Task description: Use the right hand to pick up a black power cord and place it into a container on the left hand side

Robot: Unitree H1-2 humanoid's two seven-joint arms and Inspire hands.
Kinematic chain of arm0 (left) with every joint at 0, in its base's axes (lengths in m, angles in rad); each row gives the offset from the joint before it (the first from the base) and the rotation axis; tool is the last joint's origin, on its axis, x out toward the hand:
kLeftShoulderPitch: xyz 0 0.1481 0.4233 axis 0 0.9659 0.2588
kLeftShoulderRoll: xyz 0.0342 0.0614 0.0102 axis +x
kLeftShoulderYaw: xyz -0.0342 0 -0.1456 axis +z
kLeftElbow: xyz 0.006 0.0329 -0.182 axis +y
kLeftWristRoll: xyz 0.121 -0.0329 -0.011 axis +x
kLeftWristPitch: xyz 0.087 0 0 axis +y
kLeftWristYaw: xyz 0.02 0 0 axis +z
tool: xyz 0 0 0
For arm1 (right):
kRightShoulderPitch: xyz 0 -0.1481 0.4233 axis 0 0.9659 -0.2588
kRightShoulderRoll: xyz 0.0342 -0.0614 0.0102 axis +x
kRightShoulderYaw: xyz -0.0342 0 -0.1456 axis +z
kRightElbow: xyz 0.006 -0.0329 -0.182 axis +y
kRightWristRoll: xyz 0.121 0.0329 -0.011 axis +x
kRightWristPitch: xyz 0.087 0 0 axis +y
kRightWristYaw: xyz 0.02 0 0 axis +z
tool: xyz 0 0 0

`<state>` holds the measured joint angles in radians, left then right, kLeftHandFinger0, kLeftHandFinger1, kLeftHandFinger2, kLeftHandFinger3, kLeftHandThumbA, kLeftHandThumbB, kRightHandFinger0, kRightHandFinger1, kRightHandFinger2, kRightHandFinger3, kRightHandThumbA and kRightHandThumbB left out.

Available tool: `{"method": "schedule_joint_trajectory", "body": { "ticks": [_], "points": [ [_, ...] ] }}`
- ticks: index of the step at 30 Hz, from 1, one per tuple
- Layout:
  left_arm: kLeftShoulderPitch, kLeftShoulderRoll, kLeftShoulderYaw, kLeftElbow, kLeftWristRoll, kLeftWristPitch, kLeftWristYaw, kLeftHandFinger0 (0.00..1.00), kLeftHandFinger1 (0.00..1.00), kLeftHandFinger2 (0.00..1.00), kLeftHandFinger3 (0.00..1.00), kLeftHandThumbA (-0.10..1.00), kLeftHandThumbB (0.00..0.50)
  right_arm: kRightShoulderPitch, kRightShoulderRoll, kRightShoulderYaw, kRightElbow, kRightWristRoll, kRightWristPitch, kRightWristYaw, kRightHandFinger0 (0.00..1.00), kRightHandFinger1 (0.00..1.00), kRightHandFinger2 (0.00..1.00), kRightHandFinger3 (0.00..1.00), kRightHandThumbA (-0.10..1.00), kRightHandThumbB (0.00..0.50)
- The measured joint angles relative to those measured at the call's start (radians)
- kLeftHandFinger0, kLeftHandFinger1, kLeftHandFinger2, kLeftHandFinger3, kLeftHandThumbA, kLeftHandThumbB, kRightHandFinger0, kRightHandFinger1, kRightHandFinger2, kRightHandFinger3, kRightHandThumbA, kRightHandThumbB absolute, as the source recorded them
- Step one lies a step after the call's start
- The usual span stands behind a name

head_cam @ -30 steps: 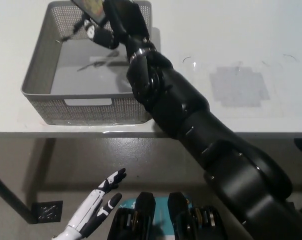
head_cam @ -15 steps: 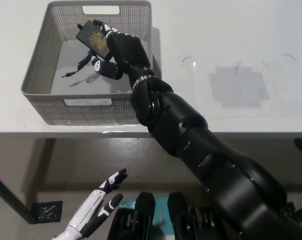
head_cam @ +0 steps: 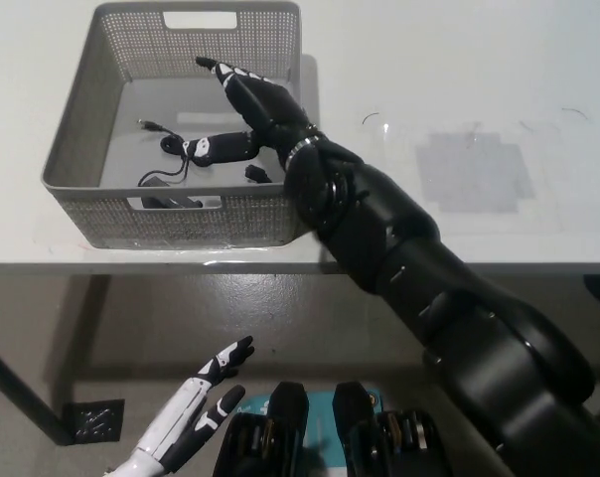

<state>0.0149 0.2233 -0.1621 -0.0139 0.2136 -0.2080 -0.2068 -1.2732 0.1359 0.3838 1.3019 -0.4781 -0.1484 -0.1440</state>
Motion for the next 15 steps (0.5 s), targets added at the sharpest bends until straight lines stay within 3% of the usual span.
{"method": "schedule_joint_trajectory", "body": {
  "ticks": [7,10,13,15],
  "points": [
    [0.000,0.000,0.000,0.000,0.002,-0.001,0.000,1.00,1.00,1.00,1.00,1.00,0.377,0.000,-0.024,-0.053,-0.098,0.036,-0.001,0.041,1.00,1.00,1.00,1.00,1.00,0.500],
    [0.000,0.000,-0.001,0.000,0.006,-0.001,0.000,1.00,1.00,1.00,1.00,1.00,0.352,0.000,-0.043,-0.099,-0.181,0.066,-0.001,0.065,1.00,1.00,1.00,1.00,1.00,0.500],
    [0.000,0.000,-0.001,0.001,0.009,-0.001,0.000,1.00,1.00,1.00,1.00,1.00,0.361,0.002,-0.066,-0.147,-0.290,0.100,0.003,0.098,1.00,1.00,1.00,1.00,1.00,0.468],
    [0.000,-0.001,0.000,0.002,0.011,-0.001,0.000,1.00,1.00,1.00,1.00,0.99,0.356,0.008,-0.079,-0.189,-0.380,0.132,0.013,0.120,1.00,1.00,1.00,1.00,1.00,0.500]
  ]
}}
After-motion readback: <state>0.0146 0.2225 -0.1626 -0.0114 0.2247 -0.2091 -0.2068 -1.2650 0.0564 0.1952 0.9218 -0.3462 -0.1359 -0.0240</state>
